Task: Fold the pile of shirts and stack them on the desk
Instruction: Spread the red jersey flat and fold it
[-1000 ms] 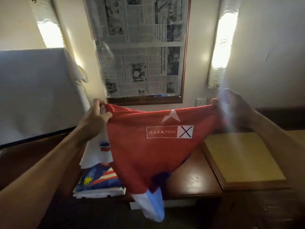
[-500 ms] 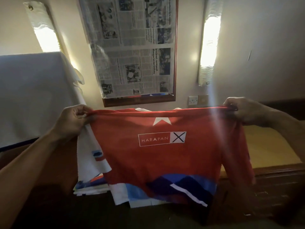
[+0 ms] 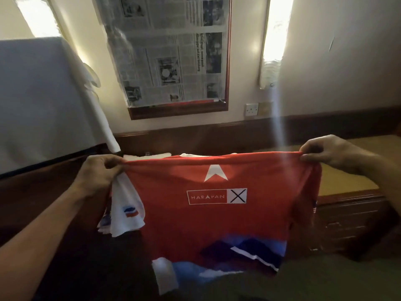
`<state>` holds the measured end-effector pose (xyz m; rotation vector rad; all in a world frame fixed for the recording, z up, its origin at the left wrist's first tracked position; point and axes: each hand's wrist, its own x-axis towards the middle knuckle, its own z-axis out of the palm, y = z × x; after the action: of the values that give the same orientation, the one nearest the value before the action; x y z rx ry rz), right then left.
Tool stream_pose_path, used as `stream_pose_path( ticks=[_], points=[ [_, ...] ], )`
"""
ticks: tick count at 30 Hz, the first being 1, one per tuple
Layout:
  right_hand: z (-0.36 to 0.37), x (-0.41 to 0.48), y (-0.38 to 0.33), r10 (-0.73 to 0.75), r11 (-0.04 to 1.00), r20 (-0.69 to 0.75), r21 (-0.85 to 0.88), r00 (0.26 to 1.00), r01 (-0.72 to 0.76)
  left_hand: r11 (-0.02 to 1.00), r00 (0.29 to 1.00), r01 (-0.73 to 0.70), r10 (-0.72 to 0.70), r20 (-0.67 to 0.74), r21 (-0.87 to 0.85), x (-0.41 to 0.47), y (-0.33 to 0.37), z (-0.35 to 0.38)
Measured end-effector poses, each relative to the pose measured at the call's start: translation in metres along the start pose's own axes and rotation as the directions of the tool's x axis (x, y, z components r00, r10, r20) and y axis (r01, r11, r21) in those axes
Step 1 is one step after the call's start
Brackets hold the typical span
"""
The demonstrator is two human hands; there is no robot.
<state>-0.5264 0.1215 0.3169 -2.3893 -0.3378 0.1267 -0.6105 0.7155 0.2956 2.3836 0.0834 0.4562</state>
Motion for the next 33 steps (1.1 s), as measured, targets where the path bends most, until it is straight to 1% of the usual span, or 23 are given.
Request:
stream_pose_path(
  ticks=[3,4,5,6,8,10,11,12,15,17,19,22,27,30,33],
  points=[
    [0.022,0.016,0.016,0.008,0.976,-0.080,-0.216,0.997,-0.025,0.995,1.000,-0.011,0.012,-0.012,0.097,-0.003,-0.014,0.028],
    [0.029,0.022,0.019,0.002,0.962,-0.120,-0.271,0.993,-0.035,0.991,1.000,-0.021,0.023,-0.009,0.130,-0.004,-0.017,0.038],
    [0.036,0.028,0.025,0.003,0.959,-0.166,-0.280,0.986,-0.050,0.988,1.000,-0.031,0.031,-0.001,0.152,-0.004,-0.021,0.047],
    [0.043,0.034,0.031,0.007,0.964,-0.206,-0.257,0.979,-0.061,0.988,1.000,-0.023,0.021,0.011,0.155,-0.003,-0.026,0.056],
    [0.058,0.048,0.049,0.080,0.988,-0.254,-0.110,0.964,-0.111,0.991,0.999,0.032,-0.036,0.032,0.134,-0.001,-0.036,0.072],
    [0.073,0.060,0.065,0.178,0.982,-0.246,0.101,0.953,-0.158,0.989,0.995,0.090,-0.095,0.041,0.116,0.003,-0.048,0.089],
    [0.080,0.066,0.071,0.210,0.971,-0.243,0.165,0.947,-0.173,0.988,0.992,0.110,-0.115,0.044,0.111,0.006,-0.053,0.098],
    [0.088,0.072,0.079,0.232,0.964,-0.244,0.184,0.942,-0.190,0.987,0.991,0.122,-0.128,0.047,0.107,0.010,-0.057,0.107],
    [0.107,0.091,0.099,0.267,0.962,-0.283,0.132,0.921,-0.238,0.976,0.981,0.163,-0.176,0.078,0.145,0.026,-0.071,0.138],
    [0.116,0.108,0.114,0.260,0.965,-0.327,0.064,0.909,-0.254,0.969,0.977,0.189,-0.201,0.065,0.161,0.042,-0.083,0.158],
    [0.119,0.130,0.130,0.245,0.965,-0.362,-0.003,0.900,-0.264,0.965,0.969,0.234,-0.242,0.055,0.119,0.060,-0.091,0.176],
    [0.114,0.170,0.150,0.262,0.958,-0.388,-0.005,0.884,-0.286,0.957,0.957,0.280,-0.285,0.050,0.076,0.098,-0.093,0.203],
    [0.090,0.256,0.173,0.278,0.945,-0.388,-0.053,0.879,-0.323,0.933,0.930,0.355,-0.359,0.075,0.052,0.188,-0.089,0.247],
    [0.077,0.316,0.190,0.323,0.929,-0.372,-0.053,0.870,-0.367,0.937,0.934,0.340,-0.346,0.087,0.076,0.249,-0.092,0.276],
    [0.068,0.379,0.211,0.355,0.921,-0.343,-0.032,0.870,-0.389,0.931,0.924,0.353,-0.363,0.121,0.092,0.304,-0.097,0.303]
  ],
)
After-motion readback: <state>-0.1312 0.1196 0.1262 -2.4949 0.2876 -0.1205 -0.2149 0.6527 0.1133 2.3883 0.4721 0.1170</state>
